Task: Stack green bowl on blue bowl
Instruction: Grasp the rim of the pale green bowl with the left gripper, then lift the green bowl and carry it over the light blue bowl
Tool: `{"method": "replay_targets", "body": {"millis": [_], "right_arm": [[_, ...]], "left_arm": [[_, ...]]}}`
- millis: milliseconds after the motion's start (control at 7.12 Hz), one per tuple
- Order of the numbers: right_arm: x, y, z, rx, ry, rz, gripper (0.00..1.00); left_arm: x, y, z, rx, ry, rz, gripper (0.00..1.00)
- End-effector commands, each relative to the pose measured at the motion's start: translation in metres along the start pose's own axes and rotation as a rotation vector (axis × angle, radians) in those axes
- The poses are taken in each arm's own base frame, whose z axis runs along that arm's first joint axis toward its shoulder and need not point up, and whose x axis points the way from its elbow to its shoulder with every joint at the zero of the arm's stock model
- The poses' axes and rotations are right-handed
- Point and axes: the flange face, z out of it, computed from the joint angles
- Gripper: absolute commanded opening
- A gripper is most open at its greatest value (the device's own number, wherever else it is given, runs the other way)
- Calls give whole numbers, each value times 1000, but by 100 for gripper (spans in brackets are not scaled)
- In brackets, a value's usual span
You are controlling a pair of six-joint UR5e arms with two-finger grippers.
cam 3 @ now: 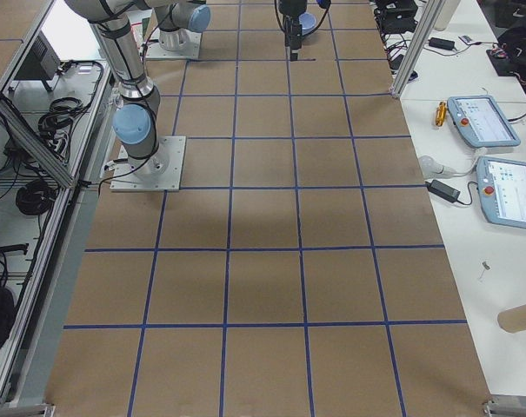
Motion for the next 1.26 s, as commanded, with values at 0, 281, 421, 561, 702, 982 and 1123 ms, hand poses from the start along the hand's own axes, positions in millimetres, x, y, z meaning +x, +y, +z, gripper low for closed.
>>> {"method": "replay_targets", "body": {"millis": [0,281,421,561,702,982,1123], "right_arm": [[0,0,0,0,0,-1,100],[0,0,0,0,0,1,100],[0,0,0,0,0,-1,100],[0,0,0,0,0,1,100],[0,0,0,0,0,-1,100],[0,0,0,0,0,-1,100],[0,0,0,0,0,1,100]], "left_arm": [[-28,-92,-57,-19,-81,63,0],[-33,-188,-97,31,-56,68,0],[-32,-247,-117,39,-51,70,0],[-24,-294,-127,55,-35,32,0],[-17,-334,-134,64,-36,-1,0],[1,-403,-127,81,-3,-105,0],[14,-430,-115,87,21,-143,0]]}}
